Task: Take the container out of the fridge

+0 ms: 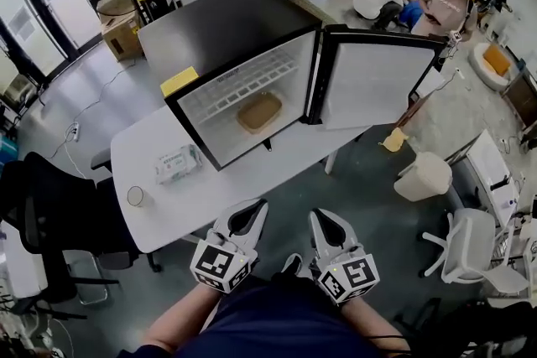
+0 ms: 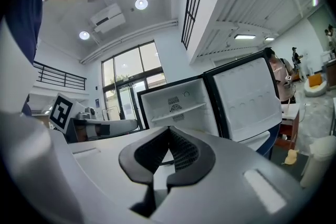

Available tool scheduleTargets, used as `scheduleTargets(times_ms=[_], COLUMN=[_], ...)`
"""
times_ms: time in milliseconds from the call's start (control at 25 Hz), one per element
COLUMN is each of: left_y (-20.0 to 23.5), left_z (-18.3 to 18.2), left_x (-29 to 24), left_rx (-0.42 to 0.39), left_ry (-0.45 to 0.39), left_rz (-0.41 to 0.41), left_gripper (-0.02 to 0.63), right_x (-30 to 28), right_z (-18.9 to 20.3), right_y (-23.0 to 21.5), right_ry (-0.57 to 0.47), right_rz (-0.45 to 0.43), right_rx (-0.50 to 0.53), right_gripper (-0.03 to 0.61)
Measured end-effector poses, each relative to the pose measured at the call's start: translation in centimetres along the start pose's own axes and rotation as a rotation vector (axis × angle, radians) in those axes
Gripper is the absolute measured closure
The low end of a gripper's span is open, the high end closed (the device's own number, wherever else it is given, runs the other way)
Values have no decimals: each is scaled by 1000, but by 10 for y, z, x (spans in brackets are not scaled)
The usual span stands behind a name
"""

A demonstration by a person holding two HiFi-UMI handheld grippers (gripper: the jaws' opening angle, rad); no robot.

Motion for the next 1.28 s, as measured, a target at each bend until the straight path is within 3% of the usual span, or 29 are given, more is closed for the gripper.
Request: scheduleTargets(times_ms=[240,600,920,1120,1280], left_y=[10,45,87,116,134], left_z=[1,20,35,44,57], left_x=[-20,-44,-75,-94,-103], left_rx=[-2,-1,9,-25,-12], left_ry=[24,86,113,140,165], left_rz=[-74,-107,-21,39,93], left_gripper=[611,609,609,609,609], right_x=[-16,-64,-129,-175,-209], right_z=[-5,6,19,32,39], right_y=[-31,-61,-80,-94,-97], right_ry=[20,50,128,182,230], right_rz=[-27,-7,62,118,152], right_rx=[-29,-78,-98,-127,-94], right_gripper=[574,574,574,574,574])
Point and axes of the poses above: the fingertips, and each gripper's own axes: x backward along the fingers, y to its left, z out of its underside, the point moved 6 cm from there along x, backward along the fingers, and after that the axes turned 4 degrees about -x, right-handed, at the moved point
